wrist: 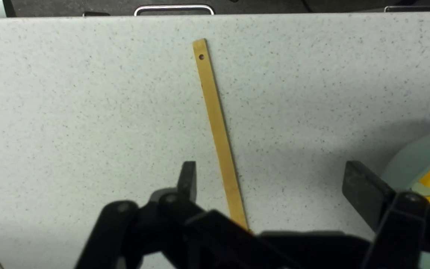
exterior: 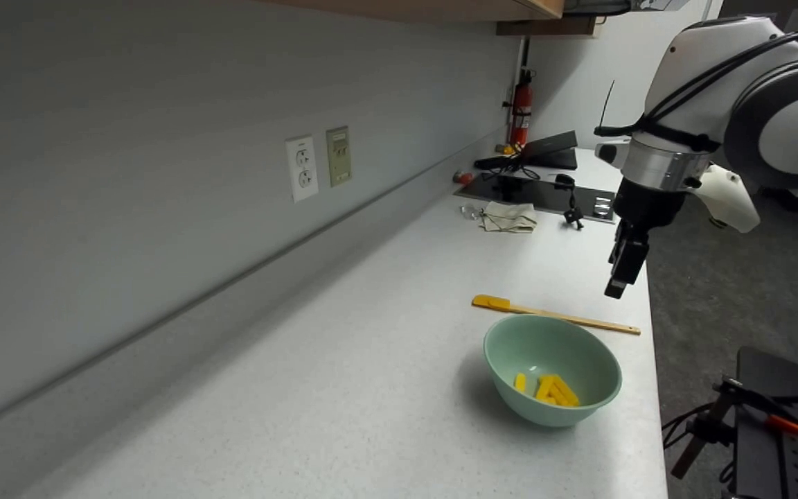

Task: Use the spatula to stir the contents in the bowl

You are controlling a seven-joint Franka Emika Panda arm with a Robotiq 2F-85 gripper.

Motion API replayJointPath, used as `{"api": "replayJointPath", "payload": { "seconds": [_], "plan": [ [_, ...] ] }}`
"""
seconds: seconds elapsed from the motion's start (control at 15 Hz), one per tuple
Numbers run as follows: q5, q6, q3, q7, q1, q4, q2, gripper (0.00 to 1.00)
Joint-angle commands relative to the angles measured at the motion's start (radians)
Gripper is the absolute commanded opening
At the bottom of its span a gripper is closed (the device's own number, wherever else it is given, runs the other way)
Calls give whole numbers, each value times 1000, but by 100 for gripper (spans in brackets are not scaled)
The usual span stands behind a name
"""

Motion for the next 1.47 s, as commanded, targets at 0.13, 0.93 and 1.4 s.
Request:
{"api": "replayJointPath", "payload": {
  "seconds": [0.13,0.93,1.4],
  "plan": [
    [-5,149,-29,-100,-14,15,145,100],
    [-1,210,-26,-149,-36,87,310,100],
    [-53,226,-27,-98,-28,107,357,100]
  ]
}}
